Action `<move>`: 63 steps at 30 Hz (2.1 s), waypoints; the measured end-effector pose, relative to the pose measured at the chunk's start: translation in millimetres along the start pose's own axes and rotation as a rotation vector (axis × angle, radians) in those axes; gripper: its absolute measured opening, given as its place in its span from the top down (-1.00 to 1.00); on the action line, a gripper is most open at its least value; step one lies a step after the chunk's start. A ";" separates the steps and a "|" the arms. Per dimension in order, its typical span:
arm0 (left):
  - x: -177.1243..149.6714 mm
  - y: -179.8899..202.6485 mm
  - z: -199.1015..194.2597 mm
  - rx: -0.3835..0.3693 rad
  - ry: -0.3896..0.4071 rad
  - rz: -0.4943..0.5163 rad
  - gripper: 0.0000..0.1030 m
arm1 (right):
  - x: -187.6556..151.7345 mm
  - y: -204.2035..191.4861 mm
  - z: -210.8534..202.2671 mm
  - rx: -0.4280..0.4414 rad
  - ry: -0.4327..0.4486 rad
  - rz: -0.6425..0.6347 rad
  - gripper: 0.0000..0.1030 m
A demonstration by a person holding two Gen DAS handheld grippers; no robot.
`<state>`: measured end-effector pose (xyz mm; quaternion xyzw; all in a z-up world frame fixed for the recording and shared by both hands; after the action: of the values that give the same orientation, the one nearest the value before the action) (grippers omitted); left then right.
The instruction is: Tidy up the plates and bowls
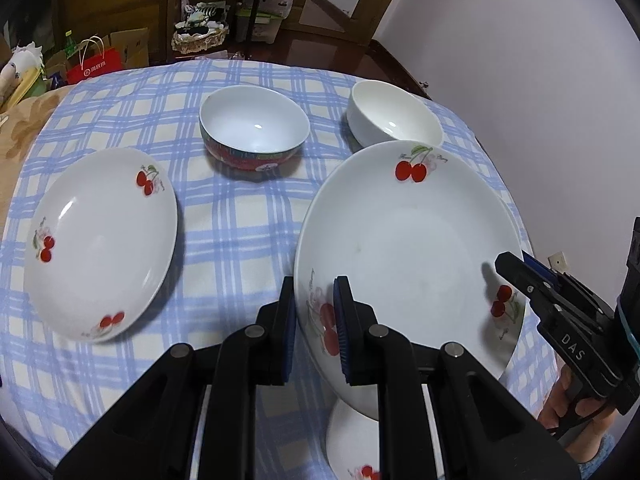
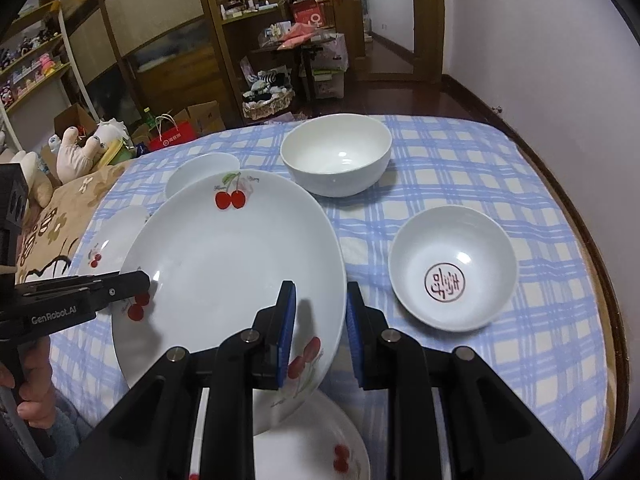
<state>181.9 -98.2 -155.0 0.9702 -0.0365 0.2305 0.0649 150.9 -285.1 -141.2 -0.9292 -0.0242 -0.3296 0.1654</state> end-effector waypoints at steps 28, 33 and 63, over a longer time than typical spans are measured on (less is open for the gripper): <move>-66.7 17.0 -51.7 -0.012 -0.005 0.062 0.67 | -64.1 -15.4 -64.7 -0.034 0.005 0.071 0.50; -81.4 21.9 -49.7 -0.007 -0.025 0.080 0.67 | -76.7 -12.4 -67.8 -0.042 -0.007 0.085 0.50; -114.2 29.3 2.7 0.076 -0.155 0.169 0.67 | -118.7 12.4 -29.3 -0.035 -0.153 0.165 0.50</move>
<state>78.4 -122.9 -205.9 0.9804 -0.1142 0.1607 0.0056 42.3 -298.6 -197.2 -0.9532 0.0455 -0.2432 0.1735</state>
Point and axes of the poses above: each gripper's, at about its wrist camera, not at the fingertips, and z roughly the way its jaws point, y to its right, x to its top, the point moved 8 cm from there along z, roughly the way its jaws point, and after that the axes turned 13 degrees about x, right-handed, at the moved point
